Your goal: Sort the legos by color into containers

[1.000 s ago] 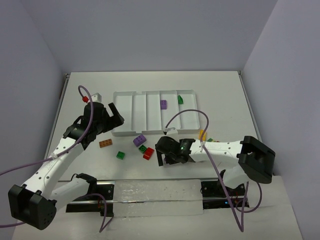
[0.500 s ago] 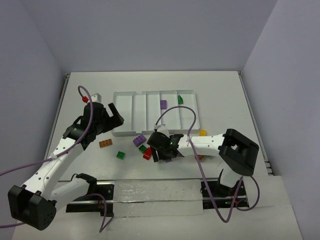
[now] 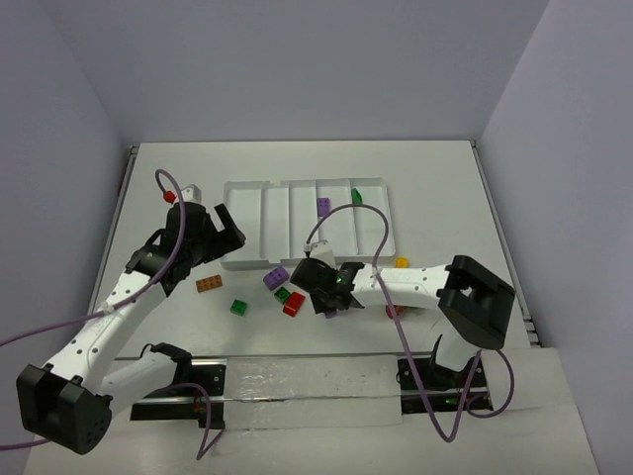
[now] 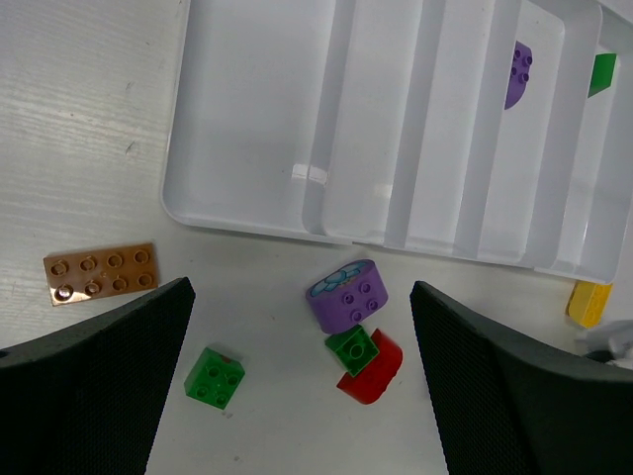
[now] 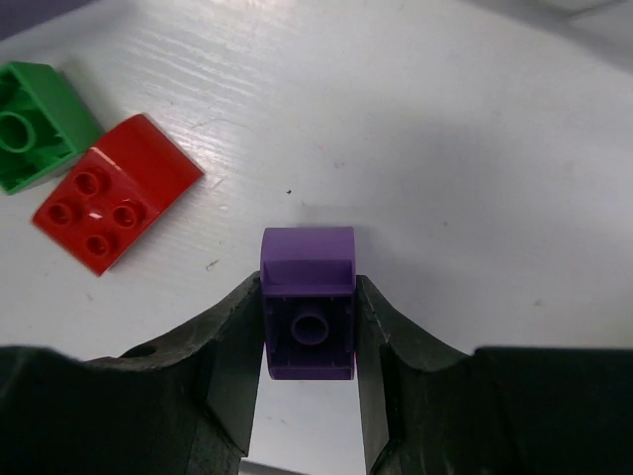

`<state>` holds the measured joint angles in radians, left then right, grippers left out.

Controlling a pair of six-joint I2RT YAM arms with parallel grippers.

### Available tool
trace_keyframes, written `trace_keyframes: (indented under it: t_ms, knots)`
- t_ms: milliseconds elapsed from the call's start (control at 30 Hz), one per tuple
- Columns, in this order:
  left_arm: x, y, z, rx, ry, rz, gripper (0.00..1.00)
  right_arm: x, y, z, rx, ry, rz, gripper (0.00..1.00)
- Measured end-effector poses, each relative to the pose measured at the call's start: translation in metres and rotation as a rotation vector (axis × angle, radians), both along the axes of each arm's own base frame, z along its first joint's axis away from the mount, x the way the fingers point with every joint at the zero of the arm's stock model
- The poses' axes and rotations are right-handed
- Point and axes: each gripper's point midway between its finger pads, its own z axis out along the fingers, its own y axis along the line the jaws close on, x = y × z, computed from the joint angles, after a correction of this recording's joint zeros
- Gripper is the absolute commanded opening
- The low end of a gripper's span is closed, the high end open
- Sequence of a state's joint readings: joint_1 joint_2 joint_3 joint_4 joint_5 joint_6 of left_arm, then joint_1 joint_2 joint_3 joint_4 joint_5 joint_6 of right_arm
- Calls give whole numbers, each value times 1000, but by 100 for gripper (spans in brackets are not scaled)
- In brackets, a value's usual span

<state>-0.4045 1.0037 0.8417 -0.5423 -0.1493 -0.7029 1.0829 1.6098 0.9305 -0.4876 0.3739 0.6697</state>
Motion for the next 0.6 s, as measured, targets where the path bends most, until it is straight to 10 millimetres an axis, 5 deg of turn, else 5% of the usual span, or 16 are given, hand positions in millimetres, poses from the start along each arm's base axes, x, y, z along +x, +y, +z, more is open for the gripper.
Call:
trace_keyframes:
  t_ms: [133, 367, 600]
  knots:
    - [1, 0, -3, 5, 8, 2, 99, 22, -4, 37, 58, -61, -24, 25]
    - [2, 3, -7, 23, 17, 14, 99, 124, -44, 117, 198, -236, -229, 27]
    - [-10, -30, -4, -14, 5, -195, 96, 194, -43, 142, 256, -299, -285, 30]
